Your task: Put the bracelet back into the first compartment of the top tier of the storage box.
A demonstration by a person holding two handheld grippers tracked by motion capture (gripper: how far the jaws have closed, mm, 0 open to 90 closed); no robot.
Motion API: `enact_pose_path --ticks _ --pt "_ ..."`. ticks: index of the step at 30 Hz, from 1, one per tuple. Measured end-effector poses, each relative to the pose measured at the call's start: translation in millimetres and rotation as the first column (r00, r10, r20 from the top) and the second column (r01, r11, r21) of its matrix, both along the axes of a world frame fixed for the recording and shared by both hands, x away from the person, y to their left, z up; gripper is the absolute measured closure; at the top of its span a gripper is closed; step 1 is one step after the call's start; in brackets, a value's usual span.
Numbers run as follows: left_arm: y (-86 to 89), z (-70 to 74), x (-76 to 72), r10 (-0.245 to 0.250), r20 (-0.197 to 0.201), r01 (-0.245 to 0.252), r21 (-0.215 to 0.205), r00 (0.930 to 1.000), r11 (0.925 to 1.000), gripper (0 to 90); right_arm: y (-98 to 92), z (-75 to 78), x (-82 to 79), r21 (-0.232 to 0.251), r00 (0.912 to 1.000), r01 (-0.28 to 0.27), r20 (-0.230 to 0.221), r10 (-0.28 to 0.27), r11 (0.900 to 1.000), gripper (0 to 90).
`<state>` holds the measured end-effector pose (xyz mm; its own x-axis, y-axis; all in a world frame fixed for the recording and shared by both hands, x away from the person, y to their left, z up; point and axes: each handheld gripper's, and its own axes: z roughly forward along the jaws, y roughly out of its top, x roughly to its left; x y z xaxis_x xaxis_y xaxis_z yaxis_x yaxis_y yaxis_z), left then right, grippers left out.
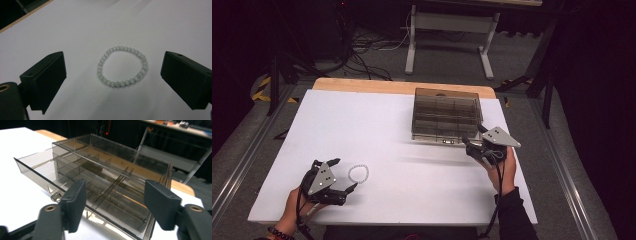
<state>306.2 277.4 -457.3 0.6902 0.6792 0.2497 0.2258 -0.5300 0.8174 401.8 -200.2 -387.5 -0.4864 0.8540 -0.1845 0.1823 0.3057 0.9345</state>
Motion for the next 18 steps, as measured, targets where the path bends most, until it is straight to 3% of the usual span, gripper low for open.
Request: enact_pose_path --ticks 4,8,18 --pt "0.1 -0.1 -0.2 0.000 0.001 0.000 -0.010 1.0000 1.0000 7.4 1.0 -1.8 -8.7 0.015 0.9995 -0.006 0.031 0.006 1.000 21.7" --pt "0.2 -0.2 -0.2 -0.001 -0.001 0.001 -0.006 1.0000 1.0000 7.4 -0.5 -4.1 -17.5 0.031 0.9973 -0.003 0.073 0.001 1.000 16.9" --pt "-0.9 -0.9 0.5 -0.012 -0.010 0.012 0.004 0.9999 0.9999 7.4 2.0 -13.6 -37.9 0.000 0.9929 -0.016 0.118 0.016 1.000 13.3"
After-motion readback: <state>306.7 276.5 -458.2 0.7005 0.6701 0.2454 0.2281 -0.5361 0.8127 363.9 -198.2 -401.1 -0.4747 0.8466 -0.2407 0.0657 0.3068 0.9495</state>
